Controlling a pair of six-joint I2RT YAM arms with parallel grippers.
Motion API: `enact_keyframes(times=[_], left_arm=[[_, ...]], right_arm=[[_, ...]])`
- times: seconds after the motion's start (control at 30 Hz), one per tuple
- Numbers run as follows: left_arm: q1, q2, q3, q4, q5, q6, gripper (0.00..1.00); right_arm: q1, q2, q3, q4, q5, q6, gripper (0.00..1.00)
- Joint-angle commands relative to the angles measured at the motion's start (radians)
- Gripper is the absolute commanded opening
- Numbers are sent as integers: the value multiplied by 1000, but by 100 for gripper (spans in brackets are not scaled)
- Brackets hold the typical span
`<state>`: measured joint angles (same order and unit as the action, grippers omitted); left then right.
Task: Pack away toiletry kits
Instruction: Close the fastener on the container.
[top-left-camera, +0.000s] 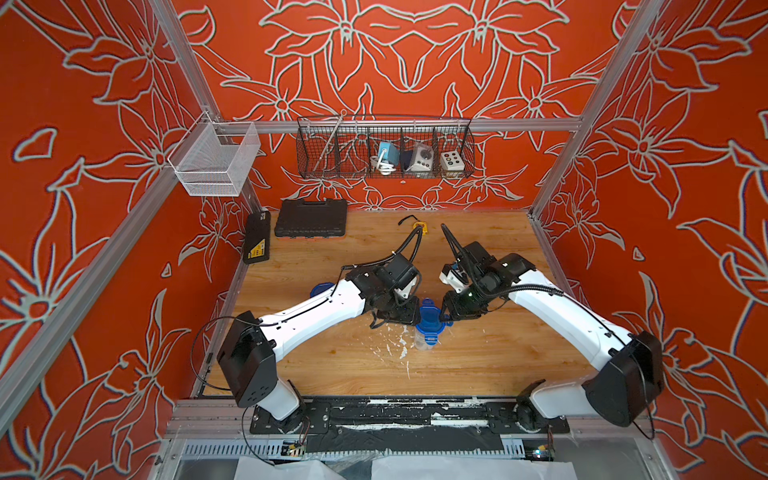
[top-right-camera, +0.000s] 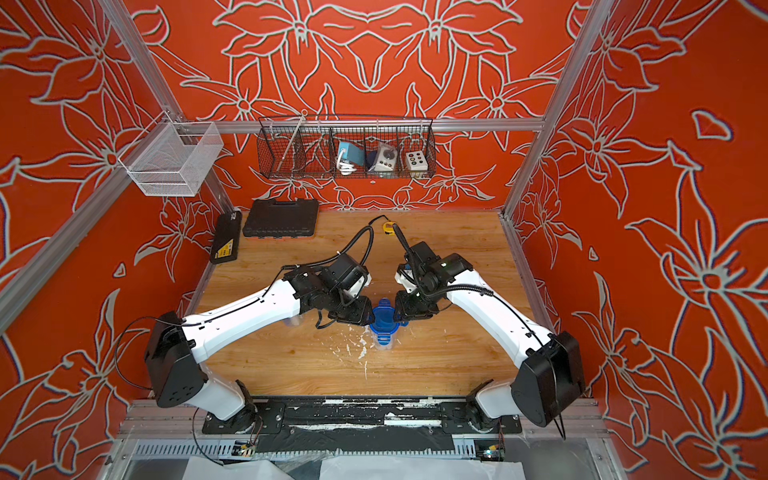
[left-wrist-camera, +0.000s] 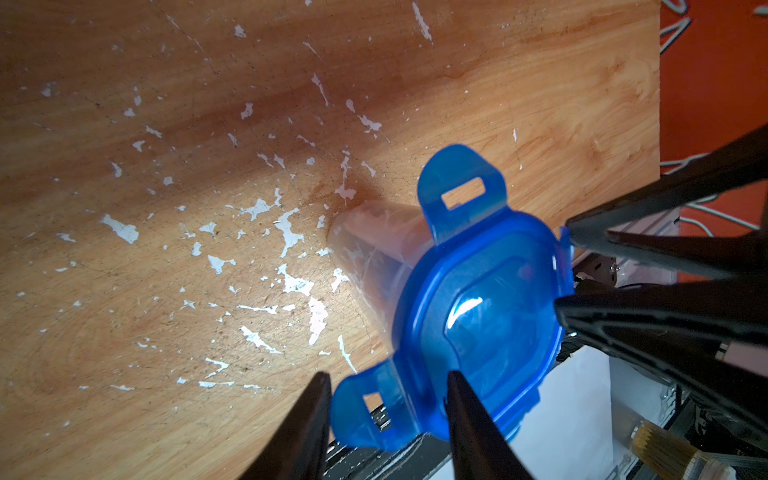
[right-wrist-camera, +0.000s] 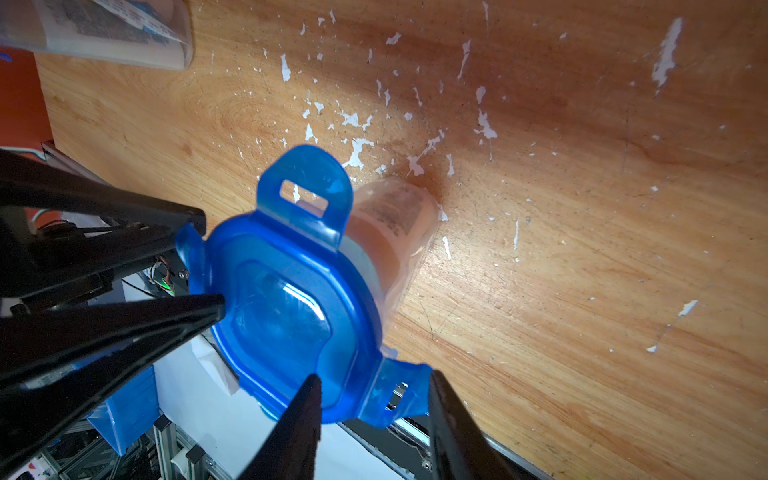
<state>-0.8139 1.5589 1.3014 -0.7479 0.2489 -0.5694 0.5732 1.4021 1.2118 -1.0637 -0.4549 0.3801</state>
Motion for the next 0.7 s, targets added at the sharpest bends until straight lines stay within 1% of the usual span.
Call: enact_keyframes(times=[0.0, 0.1, 0.17, 0.23, 0.5, 0.57, 0.67], left_arm=[[-10, 13, -12, 4, 5, -1, 44], [-14, 20, -12, -4, -10, 4, 44], [-14, 20, -10, -14, -26, 4, 48], [-14, 16, -3, -32, -56, 5, 51], [-20, 22, 75, -139, -184, 34, 56], [-27, 22, 106, -163, -206, 32, 56], [-54, 21, 138, -170, -196, 5, 49]], right_arm=[[8, 13, -22, -5, -7, -9, 43], [9, 16, -28, -5, -11, -13, 43], [8, 16, -27, -5, -6, -15, 43], [8, 15, -23, -13, 0, -19, 43], [10, 17, -31, -14, 6, -21, 43], [11, 15, -29, -15, 8, -22, 43], [11, 15, -29, -13, 9, -21, 44]])
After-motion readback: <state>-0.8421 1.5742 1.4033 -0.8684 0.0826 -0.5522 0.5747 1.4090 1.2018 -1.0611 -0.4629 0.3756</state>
